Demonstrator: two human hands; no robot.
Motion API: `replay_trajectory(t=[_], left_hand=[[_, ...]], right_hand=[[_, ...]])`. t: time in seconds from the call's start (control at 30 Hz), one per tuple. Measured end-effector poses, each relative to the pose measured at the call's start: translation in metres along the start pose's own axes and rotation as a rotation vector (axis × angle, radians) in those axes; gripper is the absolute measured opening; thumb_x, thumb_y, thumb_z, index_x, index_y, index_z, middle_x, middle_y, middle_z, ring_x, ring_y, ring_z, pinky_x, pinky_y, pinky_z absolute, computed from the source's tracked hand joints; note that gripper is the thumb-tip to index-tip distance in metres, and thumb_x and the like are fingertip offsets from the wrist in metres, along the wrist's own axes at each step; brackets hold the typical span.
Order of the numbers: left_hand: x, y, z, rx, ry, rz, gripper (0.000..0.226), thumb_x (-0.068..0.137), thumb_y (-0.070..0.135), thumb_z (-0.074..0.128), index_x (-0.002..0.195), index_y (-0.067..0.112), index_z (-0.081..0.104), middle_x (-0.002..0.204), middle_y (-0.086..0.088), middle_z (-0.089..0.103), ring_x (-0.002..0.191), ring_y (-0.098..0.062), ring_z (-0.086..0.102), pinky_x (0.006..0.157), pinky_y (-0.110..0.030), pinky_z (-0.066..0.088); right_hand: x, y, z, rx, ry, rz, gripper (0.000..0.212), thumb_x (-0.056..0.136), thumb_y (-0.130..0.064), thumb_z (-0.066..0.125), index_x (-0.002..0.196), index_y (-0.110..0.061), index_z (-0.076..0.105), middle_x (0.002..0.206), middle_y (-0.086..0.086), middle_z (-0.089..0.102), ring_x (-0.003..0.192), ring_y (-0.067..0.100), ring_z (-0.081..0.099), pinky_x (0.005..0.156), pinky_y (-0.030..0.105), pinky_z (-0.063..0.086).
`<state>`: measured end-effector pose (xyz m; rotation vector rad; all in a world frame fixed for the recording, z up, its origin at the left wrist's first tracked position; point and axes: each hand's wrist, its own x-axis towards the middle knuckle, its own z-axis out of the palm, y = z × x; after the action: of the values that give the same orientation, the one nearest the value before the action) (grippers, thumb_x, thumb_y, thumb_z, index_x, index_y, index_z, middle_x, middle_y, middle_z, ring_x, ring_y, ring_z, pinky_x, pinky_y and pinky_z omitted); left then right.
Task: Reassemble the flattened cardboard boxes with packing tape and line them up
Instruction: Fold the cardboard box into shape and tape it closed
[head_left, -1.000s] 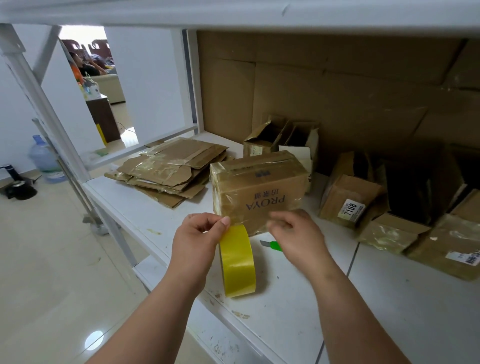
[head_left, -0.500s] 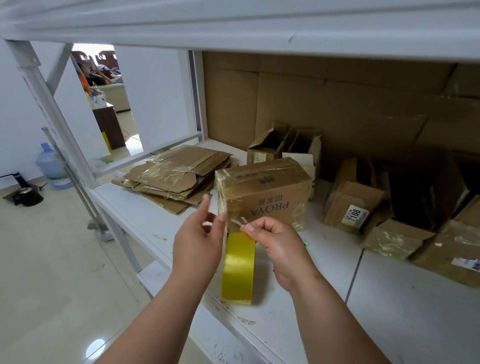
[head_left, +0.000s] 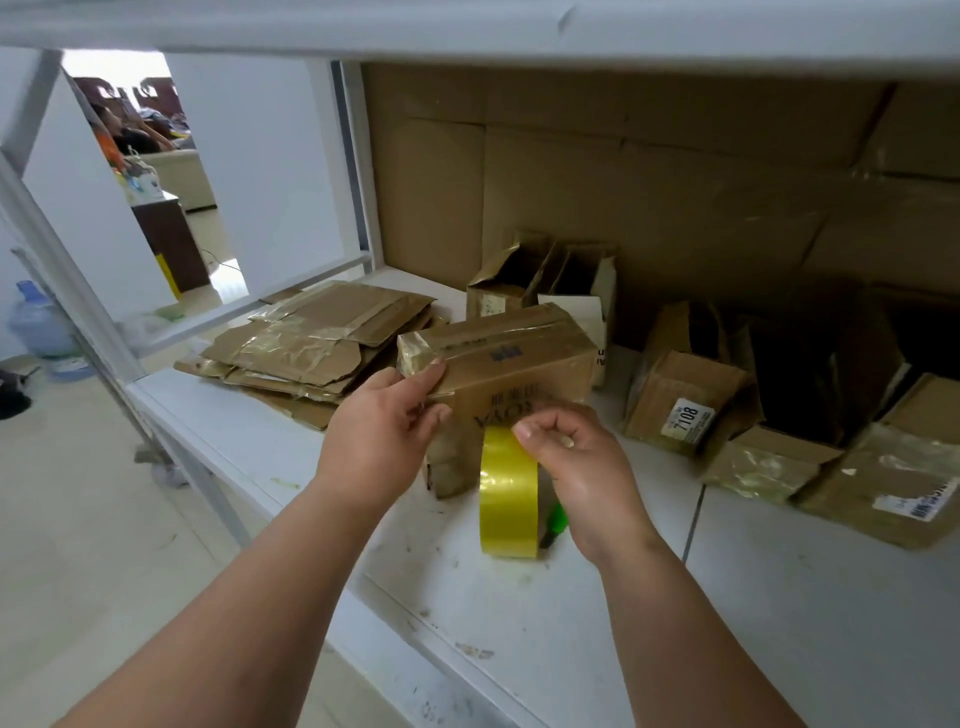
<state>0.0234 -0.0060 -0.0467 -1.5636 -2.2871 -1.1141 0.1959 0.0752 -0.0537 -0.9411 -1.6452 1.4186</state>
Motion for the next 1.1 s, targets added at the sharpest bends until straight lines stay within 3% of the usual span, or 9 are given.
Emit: replay_trajectory(t=[0.13, 0.33, 0.4, 0.5, 0.6, 0.77, 0.83, 0.9, 1.1], left_hand=[[0.010, -0.019, -0.011, 0.012, -0.003, 0.060, 0.045, 0.085, 0.028, 0.074, 0.129, 0.022, 0.065, 0.095, 0.000, 0.049, 0.081, -0.016, 0.048, 0.073, -0.027, 0.038], [0.024, -0.032, -0.022, -0.037, -0.078, -0.044, 0.042, 0.093, 0.022, 0.066, 0.134, 0.028, 0.060, 0.086, 0.005, 0.043, 0.079, -0.009, 0.042, 0.068, -0.009, 0.032], [0.021, -0.032, -0.018, -0.054, -0.062, -0.073, 0.044, 0.095, 0.014, 0.062, 0.136, 0.030, 0.058, 0.086, 0.006, 0.043, 0.081, -0.012, 0.044, 0.067, -0.007, 0.032], [0.015, -0.036, -0.013, -0.052, 0.017, -0.157, 0.050, 0.096, 0.003, 0.056, 0.138, 0.030, 0.056, 0.096, 0.000, 0.045, 0.085, -0.016, 0.046, 0.072, -0.017, 0.034], [0.013, -0.035, -0.013, -0.034, 0.063, -0.221, 0.052, 0.098, 0.005, 0.051, 0.142, 0.031, 0.051, 0.107, -0.004, 0.045, 0.090, -0.018, 0.047, 0.080, -0.025, 0.036], [0.024, -0.040, -0.016, -0.231, 0.038, -0.479, 0.046, 0.098, 0.041, 0.050, 0.144, 0.036, 0.048, 0.136, -0.003, 0.041, 0.116, -0.023, 0.053, 0.103, -0.032, 0.040], [0.027, -0.043, -0.020, -0.442, 0.016, -0.554, 0.066, 0.083, 0.067, 0.054, 0.142, 0.037, 0.049, 0.140, 0.002, 0.045, 0.120, -0.022, 0.055, 0.105, -0.045, 0.046], [0.027, -0.039, -0.020, -0.513, -0.024, -0.548, 0.079, 0.079, 0.072, 0.059, 0.147, 0.034, 0.043, 0.148, 0.002, 0.043, 0.128, -0.022, 0.051, 0.106, -0.047, 0.045], [0.017, -0.011, -0.009, -0.486, -0.109, -0.486, 0.132, 0.050, 0.087, 0.069, 0.156, 0.027, 0.019, 0.163, 0.003, 0.019, 0.148, -0.021, 0.025, 0.115, -0.051, 0.034]], right_hand=[[0.011, -0.007, -0.010, -0.003, 0.075, -0.031, 0.028, 0.085, -0.019, 0.075, 0.061, -0.032, 0.070, 0.146, -0.018, 0.039, 0.135, 0.002, 0.036, 0.097, 0.014, 0.033], [0.029, -0.013, -0.016, 0.075, 0.017, -0.012, 0.014, 0.076, -0.032, 0.081, 0.066, -0.028, 0.071, 0.159, -0.011, 0.031, 0.141, 0.013, 0.035, 0.113, 0.049, 0.035], [0.034, -0.011, -0.013, 0.059, -0.054, 0.000, 0.026, 0.063, -0.049, 0.076, 0.066, -0.026, 0.067, 0.146, -0.001, 0.050, 0.129, 0.025, 0.052, 0.109, 0.057, 0.039], [0.034, -0.009, -0.010, 0.032, -0.073, 0.013, 0.029, 0.062, -0.052, 0.069, 0.063, -0.025, 0.059, 0.105, -0.006, 0.065, 0.102, 0.022, 0.060, 0.101, 0.057, 0.043], [0.025, -0.015, -0.006, 0.066, -0.077, 0.025, 0.028, 0.068, -0.048, 0.071, 0.062, -0.024, 0.057, 0.100, -0.007, 0.065, 0.097, 0.023, 0.062, 0.099, 0.058, 0.046], [0.007, -0.013, -0.004, 0.083, -0.098, 0.049, 0.031, 0.090, -0.019, 0.068, 0.061, -0.022, 0.059, 0.115, -0.021, 0.066, 0.103, 0.010, 0.066, 0.100, 0.048, 0.049], [0.001, -0.010, -0.007, 0.154, -0.128, 0.056, 0.027, 0.089, -0.020, 0.068, 0.064, -0.020, 0.058, 0.115, -0.011, 0.071, 0.106, 0.014, 0.068, 0.102, 0.053, 0.047], [-0.003, -0.010, -0.013, 0.223, -0.144, 0.077, 0.022, 0.092, -0.014, 0.065, 0.071, -0.012, 0.056, 0.110, -0.004, 0.074, 0.105, 0.019, 0.070, 0.101, 0.055, 0.048], [0.014, -0.023, -0.029, 0.093, -0.081, 0.033, 0.021, 0.076, -0.032, 0.075, 0.061, -0.025, 0.063, 0.142, -0.023, 0.050, 0.129, 0.015, 0.053, 0.108, 0.053, 0.041]])
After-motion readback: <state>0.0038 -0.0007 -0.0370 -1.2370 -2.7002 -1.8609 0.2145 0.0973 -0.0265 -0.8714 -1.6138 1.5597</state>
